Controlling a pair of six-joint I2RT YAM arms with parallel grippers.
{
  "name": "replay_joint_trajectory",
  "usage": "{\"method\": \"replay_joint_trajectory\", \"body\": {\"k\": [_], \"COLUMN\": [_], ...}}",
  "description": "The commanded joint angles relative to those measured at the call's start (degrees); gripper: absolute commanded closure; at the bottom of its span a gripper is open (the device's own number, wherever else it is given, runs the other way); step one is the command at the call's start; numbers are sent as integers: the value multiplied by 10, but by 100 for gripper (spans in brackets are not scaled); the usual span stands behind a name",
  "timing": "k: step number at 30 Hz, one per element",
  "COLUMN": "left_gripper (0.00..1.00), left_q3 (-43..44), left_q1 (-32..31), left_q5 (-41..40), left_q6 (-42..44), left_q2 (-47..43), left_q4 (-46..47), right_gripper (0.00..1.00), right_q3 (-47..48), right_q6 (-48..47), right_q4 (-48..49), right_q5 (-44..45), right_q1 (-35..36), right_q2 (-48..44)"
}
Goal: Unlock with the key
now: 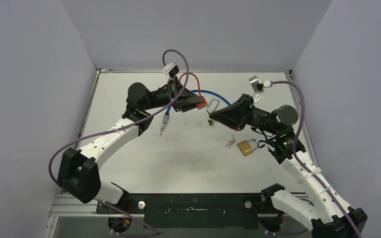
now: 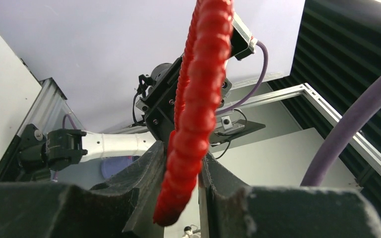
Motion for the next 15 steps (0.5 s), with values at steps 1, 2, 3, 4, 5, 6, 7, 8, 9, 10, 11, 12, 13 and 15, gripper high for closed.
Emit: {"method": "replay_joint_trajectory", "body": {"k": [1,2,3,4,5,6,7,8,9,10,11,12,13,15], "left_gripper": [100,100,100,100,100,100,100,100,100,100,100,100,100,100], "left_q3": [27,25,24,24,23,22,22,21,21,19,17,15,14,11], "left_q1": [4,4,4,4,4,4,4,4,4,4,3,3,3,3], "left_q5": [8,5,3,3,3,2,2,1,1,1,0,-1,-1,-2], "left_q6": [-39,-45,-48,-53,-58,-62,-64,-66,-66,-66,-67,-67,-67,-69], "left_q2": [-6,-6,-6,-6,-6,-6,-5,-5,-5,-6,-7,-8,-8,-9], "left_q4": [41,41,42,40,39,41,41,38,37,33,31,29,29,28], "right_gripper": [100,100,100,100,100,100,100,100,100,100,100,100,100,100], "right_q3": [29,32,35,37,39,41,42,42,41,40,40,40,40,45], "right_q6": [-3,-5,-3,-2,-1,0,1,3,6,8,9,12,15,17], "right_q4": [20,14,9,5,-1,-9,-13,-12,-10,-6,-3,2,8,8], "right_q5": [9,14,20,27,35,43,48,51,53,55,57,57,56,60], "right_q1": [9,10,12,14,15,17,18,20,22,25,29,32,36,40], "right_q2": [-3,-1,2,5,9,13,16,21,23,26,28,30,31,36]}}
